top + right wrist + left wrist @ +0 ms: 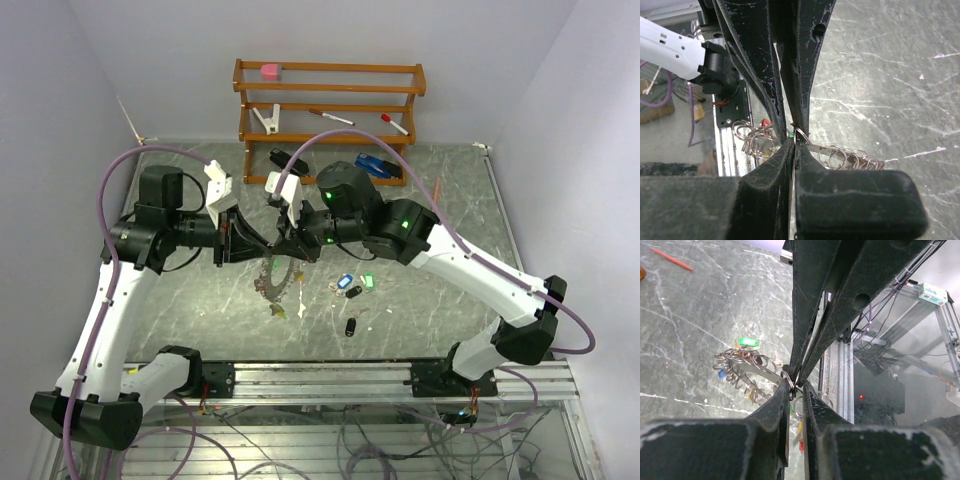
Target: Put the keys on the keyring
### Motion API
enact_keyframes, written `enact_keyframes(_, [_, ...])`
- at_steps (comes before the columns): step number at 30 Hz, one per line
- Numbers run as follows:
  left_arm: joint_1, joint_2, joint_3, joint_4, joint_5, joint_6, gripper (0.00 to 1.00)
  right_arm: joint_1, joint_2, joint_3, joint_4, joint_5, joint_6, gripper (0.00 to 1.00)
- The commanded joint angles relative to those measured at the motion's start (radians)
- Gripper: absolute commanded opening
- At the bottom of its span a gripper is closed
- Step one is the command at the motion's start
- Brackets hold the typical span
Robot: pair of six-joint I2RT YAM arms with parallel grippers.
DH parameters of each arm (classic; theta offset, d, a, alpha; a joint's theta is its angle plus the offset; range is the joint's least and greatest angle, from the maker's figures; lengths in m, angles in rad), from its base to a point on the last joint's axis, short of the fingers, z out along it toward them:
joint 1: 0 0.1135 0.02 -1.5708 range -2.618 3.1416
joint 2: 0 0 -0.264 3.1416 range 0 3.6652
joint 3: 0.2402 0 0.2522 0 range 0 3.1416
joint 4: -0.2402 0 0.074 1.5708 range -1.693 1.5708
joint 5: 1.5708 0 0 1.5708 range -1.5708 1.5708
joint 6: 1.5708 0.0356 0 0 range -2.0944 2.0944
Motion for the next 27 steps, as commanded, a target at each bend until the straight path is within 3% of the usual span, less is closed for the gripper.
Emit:
enact_keyframes(1, [-0.009,-0.006,0.025,-0.030,0.024,0.041,0.18,0.004,-0.007,0.045,0.020,-0.108,-0.065,0.00])
enact_keyframes(4, [-0.019,0.003,0.041,-0.075,0.032,0.064,0.32,0.003,0.027,0.111,-0.063,-0.175,-0.111,0.00])
enact_keyframes(8, [-0.034,0.007,0.054,-0.120,0.016,0.087,0.40,0.004,0.066,0.190,-0.172,-0.232,-0.153,0.00])
enact_keyframes(13, [-0.052,0.030,0.100,-0.290,-0.024,0.218,0.42,0.005,0.101,0.258,-0.301,-0.237,-0.189,0.00])
enact_keyframes(20, [-0.070,0.129,0.201,-0.661,-0.067,0.526,0.46,0.006,0.120,0.308,-0.435,-0.249,-0.200,0.00])
enact_keyframes(27, [-0.083,0.101,0.189,-0.642,-0.102,0.497,0.45,0.007,0.096,0.258,-0.454,-0.253,-0.163,0.00])
